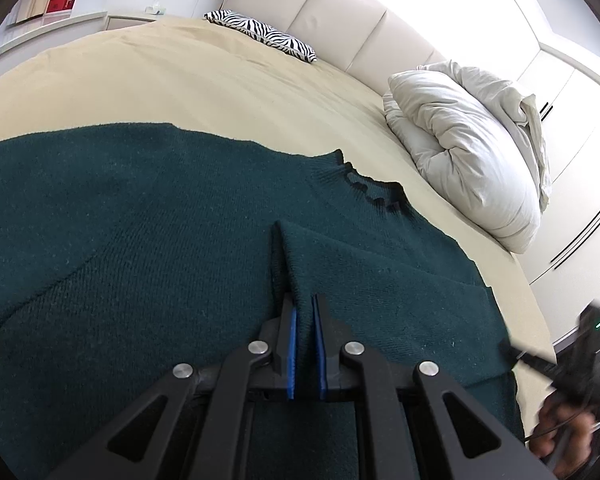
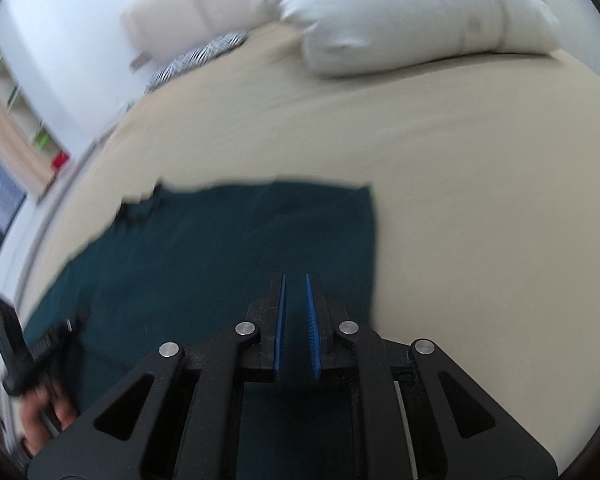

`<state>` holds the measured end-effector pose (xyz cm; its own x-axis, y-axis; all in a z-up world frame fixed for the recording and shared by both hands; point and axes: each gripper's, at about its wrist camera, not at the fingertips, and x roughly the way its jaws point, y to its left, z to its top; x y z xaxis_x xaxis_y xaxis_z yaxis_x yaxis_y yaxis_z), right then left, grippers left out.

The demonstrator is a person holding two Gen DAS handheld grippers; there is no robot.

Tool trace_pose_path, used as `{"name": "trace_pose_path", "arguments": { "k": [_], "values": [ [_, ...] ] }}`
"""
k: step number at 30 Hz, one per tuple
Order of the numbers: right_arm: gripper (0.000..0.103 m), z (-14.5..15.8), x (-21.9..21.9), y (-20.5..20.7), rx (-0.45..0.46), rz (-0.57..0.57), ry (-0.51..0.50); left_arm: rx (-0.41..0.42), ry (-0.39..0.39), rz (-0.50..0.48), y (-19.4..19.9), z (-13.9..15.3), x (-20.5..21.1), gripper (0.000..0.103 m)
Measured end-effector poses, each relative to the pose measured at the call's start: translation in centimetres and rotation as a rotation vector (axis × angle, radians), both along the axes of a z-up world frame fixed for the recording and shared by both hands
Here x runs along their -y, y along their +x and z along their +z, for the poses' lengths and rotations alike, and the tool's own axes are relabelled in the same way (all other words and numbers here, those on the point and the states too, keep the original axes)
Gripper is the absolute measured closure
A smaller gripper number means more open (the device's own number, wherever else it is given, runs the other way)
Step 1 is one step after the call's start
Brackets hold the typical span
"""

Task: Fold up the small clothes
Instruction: 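Open the right tool and release the left tool from the sweater, then grasp the other sleeve with the left tool and fold it across the body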

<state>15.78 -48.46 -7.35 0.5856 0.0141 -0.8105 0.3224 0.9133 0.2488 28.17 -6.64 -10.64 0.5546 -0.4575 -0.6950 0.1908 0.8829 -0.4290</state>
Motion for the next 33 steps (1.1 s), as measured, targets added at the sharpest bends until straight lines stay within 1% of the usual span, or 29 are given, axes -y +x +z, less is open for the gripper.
{"name": "trace_pose_path", "arguments": {
  "k": [1, 2, 3, 4, 5, 6, 8, 9, 10, 11, 12, 13, 14, 15, 16, 17, 18, 19, 22, 24, 25, 27, 30, 31, 33],
  "values": [
    [0.096, -1.2, 0.3, -0.3, -0.040, -0.010, -0.002, -0.005, -0.007, -0.001, 0.1, 0.0, -0.1, 0.092],
    [0.096, -2.2, 0.7, -0.7, -0.034, -0.018, 0.036, -0.012, -0.014, -0.002, 0.2, 0.1, -0.2, 0.092],
    [0.097, -2.4, 1.3, -1.5, 0.010, -0.026, 0.076, -0.017, -0.017, -0.005, 0.2, 0.1, -0.3, 0.092],
    [0.097, -2.3, 1.5, -2.0, 0.016, -0.036, 0.092, -0.021, -0.020, -0.007, 0.3, 0.2, -0.3, 0.092],
    [0.097, -1.9, 1.5, -2.4, 0.017, -0.048, 0.099, -0.024, -0.025, -0.006, 0.2, 0.3, -0.4, 0.091],
    [0.096, -1.2, 1.4, -2.9, 0.021, -0.063, 0.082, -0.025, -0.028, -0.002, 0.1, 0.4, -0.5, 0.091],
    [0.092, -0.2, 1.0, -3.5, 0.053, -0.074, 0.047, -0.027, -0.019, 0.001, 0.0, 0.6, -0.5, 0.089],
    [0.084, -0.1, 0.7, -3.7, 0.055, -0.064, 0.041, -0.031, -0.011, -0.002, 0.0, 0.7, -0.4, 0.089],
    [0.076, -0.5, 0.4, -3.6, 0.031, -0.049, 0.038, -0.034, -0.005, -0.004, 0.1, 0.8, -0.3, 0.089],
    [0.076, -1.4, 0.3, -3.6, -0.005, -0.024, 0.037, -0.041, 0.006, -0.007, 0.1, 1.0, -0.3, 0.084],
    [0.076, -1.7, -0.1, -3.4, -0.016, 0.000, 0.000, -0.047, 0.030, 0.004, 0.0, 1.5, -0.4, 0.079],
    [0.076, -1.3, -0.3, -3.0, -0.014, -0.002, -0.008, -0.040, 0.031, 0.008, -0.3, 2.0, -0.8, 0.073],
    [0.076, -1.0, -0.3, -3.5, -0.019, -0.027, 0.004, -0.029, 0.039, 0.019, -0.6, 2.6, -1.1, 0.061],
    [0.076, 0.1, -0.2, -4.0, 0.000, -0.064, 0.035, -0.011, 0.056, 0.047, -1.1, 3.4, -1.9, 0.053],
    [0.076, 0.6, -0.1, -4.7, 0.026, -0.075, 0.042, -0.003, 0.067, 0.076, -1.5, 4.1, -2.7, 0.041],
    [0.076, 1.6, -0.5, -5.1, 0.056, -0.082, 0.032, 0.007, 0.058, 0.100, -2.1, 5.1, -3.7, 0.038],
    [0.075, 2.8, -1.2, -5.8, 0.080, -0.080, 0.010, 0.029, 0.023, 0.117, -3.1, 6.3, -5.3, 0.038],
    [0.075, 3.3, -1.9, -6.0, 0.091, -0.074, 0.005, 0.038, 0.005, 0.131, -4.0, 7.2, -6.6, 0.037],
    [0.075, 5.0, -4.3, -7.4, 0.121, -0.033, 0.017, 0.056, -0.030, 0.187, -7.0, 9.6, -10.9, 0.037],
    [0.075, 5.7, -6.2, -8.2, 0.138, 0.005, 0.030, 0.044, -0.089, 0.264, -9.4, 10.7, -15.3, 0.037],
    [0.075, 6.0, -7.2, -8.6, 0.148, 0.022, 0.043, 0.034, -0.134, 0.312, -10.8, 10.9, -18.0, 0.036],
    [0.075, 6.2, -9.5, -9.0, 0.155, 0.053, 0.091, 0.006, -0.211, 0.414, -13.2, 10.9, -23.1, 0.036],
    [0.075, 6.8, -13.0, -9.8, 0.154, 0.118, 0.148, -0.028, -0.298, 0.559, -15.3, 9.6, -29.2, 0.035],
    [0.075, 6.7, -14.3, -9.3, 0.153, 0.141, 0.156, -0.039, -0.348, 0.605, -15.9, 9.0, -31.2, 0.035],
    [0.075, 7.0, -16.6, -9.3, 0.158, 0.183, 0.175, -0.052, -0.447, 0.676, -17.0, 8.0, -34.0, 0.035]
  ]
}}
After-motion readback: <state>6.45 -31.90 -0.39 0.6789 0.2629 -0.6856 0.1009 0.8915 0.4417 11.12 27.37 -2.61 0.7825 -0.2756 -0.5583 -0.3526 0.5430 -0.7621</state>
